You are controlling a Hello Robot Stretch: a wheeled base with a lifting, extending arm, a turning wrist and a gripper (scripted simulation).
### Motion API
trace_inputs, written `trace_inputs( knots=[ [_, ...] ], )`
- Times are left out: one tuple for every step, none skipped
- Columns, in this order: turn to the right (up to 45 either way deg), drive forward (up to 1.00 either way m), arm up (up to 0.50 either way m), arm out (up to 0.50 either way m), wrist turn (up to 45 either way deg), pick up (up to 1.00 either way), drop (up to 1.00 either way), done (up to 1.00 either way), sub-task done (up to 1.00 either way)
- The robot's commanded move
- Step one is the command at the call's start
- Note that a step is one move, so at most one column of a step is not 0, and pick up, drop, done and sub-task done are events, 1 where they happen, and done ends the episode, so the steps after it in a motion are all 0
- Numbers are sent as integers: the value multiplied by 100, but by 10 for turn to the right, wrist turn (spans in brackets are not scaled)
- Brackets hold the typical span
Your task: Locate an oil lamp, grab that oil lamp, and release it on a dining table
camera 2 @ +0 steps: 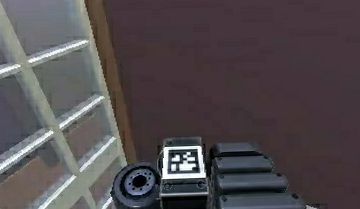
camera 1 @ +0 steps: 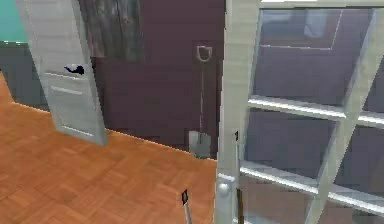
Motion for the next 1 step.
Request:
trace_inputs(
  knots=[
    [-390,0,0,0,0,0,0,0,0]
  ],
)
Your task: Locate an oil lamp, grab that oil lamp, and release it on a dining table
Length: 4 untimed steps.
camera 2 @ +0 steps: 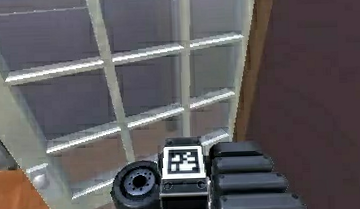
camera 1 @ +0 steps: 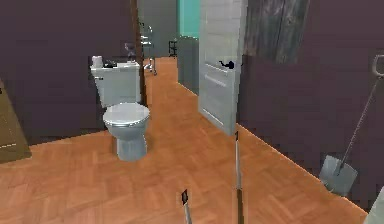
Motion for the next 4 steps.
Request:
trace_inputs(
  knots=[
    [0,100,0,0,0,0,0,0,0],
    [0,95,0,0,0,0,0,0,0],
    [0,85,0,0,0,0,0,0,0],
    [-210,0,0,0,0,0,0,0,0]
  ],
)
